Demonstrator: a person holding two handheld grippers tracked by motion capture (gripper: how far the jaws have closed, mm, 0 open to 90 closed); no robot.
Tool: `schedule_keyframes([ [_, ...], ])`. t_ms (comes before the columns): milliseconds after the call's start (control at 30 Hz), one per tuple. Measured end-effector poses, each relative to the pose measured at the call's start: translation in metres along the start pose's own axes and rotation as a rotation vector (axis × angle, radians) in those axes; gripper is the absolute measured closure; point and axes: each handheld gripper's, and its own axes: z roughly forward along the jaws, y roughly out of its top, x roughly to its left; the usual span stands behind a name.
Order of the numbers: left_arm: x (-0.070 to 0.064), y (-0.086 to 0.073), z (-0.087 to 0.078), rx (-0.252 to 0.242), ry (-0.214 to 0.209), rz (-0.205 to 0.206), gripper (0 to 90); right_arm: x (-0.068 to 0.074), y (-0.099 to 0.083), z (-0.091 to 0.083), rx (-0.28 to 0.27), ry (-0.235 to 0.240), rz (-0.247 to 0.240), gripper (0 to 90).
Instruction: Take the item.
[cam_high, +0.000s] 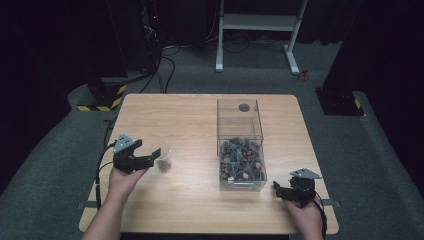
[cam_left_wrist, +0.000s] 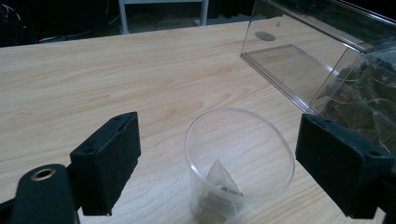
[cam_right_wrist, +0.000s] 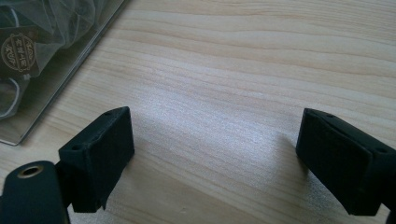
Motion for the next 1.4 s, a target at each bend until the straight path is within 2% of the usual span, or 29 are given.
schedule_keyframes([
  [267, 0.013, -0.017, -0.01, 0.02, 0.007, -0.021, 15.0, 0.0, 0.0, 0.0, -0.001, 0.0, 0.0, 11.1],
  [467, 0.023, -0.035, -0.018, 0.048, 0.015, -0.039, 15.1, 0.0, 0.0, 0.0, -0.001, 0.0, -0.002, 11.1],
  [500, 0.027, -0.043, -0.02, 0.065, 0.017, -0.042, 15.1, 0.0, 0.0, 0.0, -0.001, 0.0, -0.002, 11.2],
  [533, 0.027, -0.043, -0.02, 0.065, 0.017, -0.042, 15.2, 0.0, 0.0, 0.0, -0.001, 0.0, -0.002, 11.2],
  [567, 0.029, -0.051, -0.021, 0.085, 0.025, -0.046, 15.2, 0.0, 0.0, 0.0, -0.001, -0.001, -0.001, 11.2],
  [600, 0.029, -0.051, -0.021, 0.085, 0.025, -0.046, 15.3, 0.0, 0.0, 0.0, -0.001, -0.001, -0.001, 11.2],
  [633, 0.03, -0.06, -0.021, 0.113, 0.031, -0.047, 15.2, 0.0, 0.0, 0.0, -0.001, -0.001, -0.001, 11.2],
  [733, 0.032, -0.073, -0.02, 0.166, 0.047, -0.026, 15.2, 0.0, 0.0, 0.0, -0.001, -0.001, -0.001, 11.2],
  [767, 0.032, -0.073, -0.02, 0.166, 0.047, -0.026, 15.1, 0.0, 0.0, 0.0, -0.001, -0.001, -0.001, 11.2],
  [833, 0.032, -0.086, -0.018, 0.216, 0.072, -0.013, 14.9, 0.0, 0.0, 0.0, -0.001, -0.001, -0.001, 11.2],
  [867, 0.032, -0.086, -0.018, 0.216, 0.072, -0.013, 14.9, 0.0, 0.0, 0.0, -0.001, -0.001, -0.001, 11.2],
  [900, 0.032, -0.093, -0.018, 0.245, 0.09, -0.003, 14.9, 0.0, 0.0, 0.0, -0.001, -0.001, -0.001, 11.2],
  [1000, 0.031, -0.097, -0.019, 0.266, 0.1, -0.005, 14.8, 0.0, 0.0, 0.0, -0.001, -0.001, -0.001, 11.2],
  [1033, 0.03, -0.097, -0.02, 0.264, 0.106, 0.006, 14.8, 0.0, 0.0, 0.0, -0.001, -0.001, -0.001, 11.2],
  [1067, 0.027, -0.099, -0.02, 0.275, 0.127, 0.036, 14.8, 0.0, 0.0, 0.0, -0.001, -0.001, -0.001, 11.2],
  [1100, 0.026, -0.1, -0.019, 0.285, 0.125, 0.037, 14.8, 0.0, 0.0, 0.0, -0.001, -0.001, -0.001, 11.2],
  [1400, 0.021, -0.103, -0.019, 0.268, 0.145, 0.038, 12.5, 0.0, -0.001, -0.001, -0.002, -0.004, -0.001, 11.7],
])
